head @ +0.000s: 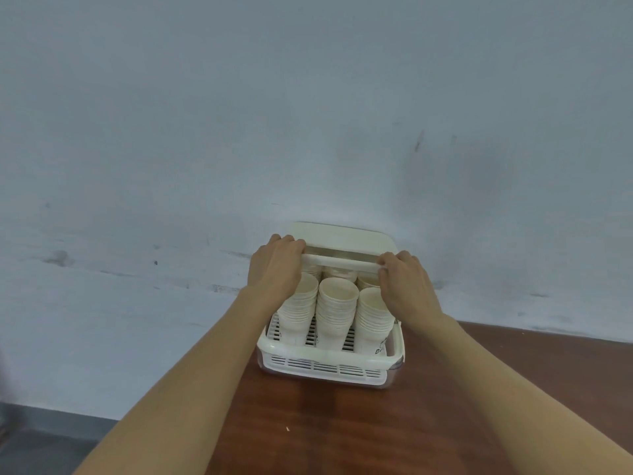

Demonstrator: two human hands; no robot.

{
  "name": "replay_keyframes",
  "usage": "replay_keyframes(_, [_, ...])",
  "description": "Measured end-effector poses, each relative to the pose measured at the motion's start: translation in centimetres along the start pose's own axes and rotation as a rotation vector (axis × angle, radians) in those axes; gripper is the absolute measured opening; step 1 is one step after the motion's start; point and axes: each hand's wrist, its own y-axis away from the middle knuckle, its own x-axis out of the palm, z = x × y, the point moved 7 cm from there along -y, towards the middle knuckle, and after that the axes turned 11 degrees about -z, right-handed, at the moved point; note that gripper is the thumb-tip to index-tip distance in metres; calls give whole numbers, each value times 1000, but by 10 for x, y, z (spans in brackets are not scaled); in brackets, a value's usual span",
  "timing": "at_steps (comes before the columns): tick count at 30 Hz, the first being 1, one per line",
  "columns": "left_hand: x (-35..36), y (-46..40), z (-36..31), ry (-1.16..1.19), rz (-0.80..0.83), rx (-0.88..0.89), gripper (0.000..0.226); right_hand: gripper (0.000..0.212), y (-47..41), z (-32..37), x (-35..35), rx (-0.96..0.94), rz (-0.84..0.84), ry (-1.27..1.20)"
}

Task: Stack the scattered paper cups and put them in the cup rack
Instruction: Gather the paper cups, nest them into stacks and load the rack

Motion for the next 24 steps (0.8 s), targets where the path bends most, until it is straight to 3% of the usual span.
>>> replay_keyframes(8, [-17,33,0,54,45,-38,19,15,37,2,-7,12,-20,-62])
replay_keyframes(24, [-5,94,3,54,179,-81,15,13,101,-1,11,17,45,-29])
